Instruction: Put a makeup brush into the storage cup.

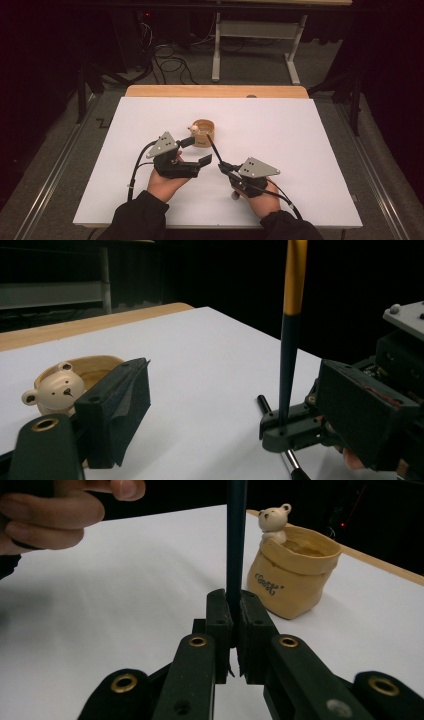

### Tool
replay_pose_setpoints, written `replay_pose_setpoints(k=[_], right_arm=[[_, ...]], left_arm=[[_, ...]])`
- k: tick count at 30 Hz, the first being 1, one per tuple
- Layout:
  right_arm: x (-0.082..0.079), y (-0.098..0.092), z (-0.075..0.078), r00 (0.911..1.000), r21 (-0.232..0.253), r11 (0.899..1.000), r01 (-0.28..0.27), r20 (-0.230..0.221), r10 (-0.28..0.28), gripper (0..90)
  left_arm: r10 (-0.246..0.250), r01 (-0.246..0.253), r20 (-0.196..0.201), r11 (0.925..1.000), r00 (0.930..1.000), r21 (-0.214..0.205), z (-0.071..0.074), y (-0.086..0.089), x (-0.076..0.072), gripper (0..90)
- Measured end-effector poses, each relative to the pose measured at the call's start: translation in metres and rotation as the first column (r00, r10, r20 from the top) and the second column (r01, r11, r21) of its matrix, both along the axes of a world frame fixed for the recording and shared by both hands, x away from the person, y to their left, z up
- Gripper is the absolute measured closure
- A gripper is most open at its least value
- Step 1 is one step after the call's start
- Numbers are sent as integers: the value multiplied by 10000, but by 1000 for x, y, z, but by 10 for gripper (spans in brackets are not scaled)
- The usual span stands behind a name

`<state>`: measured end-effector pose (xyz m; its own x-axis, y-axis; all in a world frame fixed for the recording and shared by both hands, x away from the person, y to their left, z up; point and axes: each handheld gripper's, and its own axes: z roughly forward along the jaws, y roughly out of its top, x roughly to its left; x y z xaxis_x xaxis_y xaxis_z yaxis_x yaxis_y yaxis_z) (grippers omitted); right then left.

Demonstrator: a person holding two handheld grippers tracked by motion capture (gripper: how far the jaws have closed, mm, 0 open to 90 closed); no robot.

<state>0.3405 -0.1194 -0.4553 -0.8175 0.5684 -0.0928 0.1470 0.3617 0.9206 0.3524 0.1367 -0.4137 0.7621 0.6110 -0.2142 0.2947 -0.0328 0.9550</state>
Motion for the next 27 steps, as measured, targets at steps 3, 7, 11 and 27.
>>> replay_pose_setpoints(k=[3,7,11,27], right_arm=[[-1,2,-1,9999,-203,9997,-146,4,146,864],[-2,5,-3,9998,-219,9996,-197,-55,196,864],[-3,6,-4,9998,-249,9995,-188,-124,185,864],[-6,10,-7,9994,-516,9982,-321,-112,316,864]], left_arm=[[-91,91,-26,9999,10000,-72,0,-1,-1,166],[-233,230,-99,9993,9997,-305,0,-1,-2,186],[-287,284,-67,9988,9996,-410,1,-1,-3,230],[-493,503,139,9948,9987,-886,2,3,-6,522]])
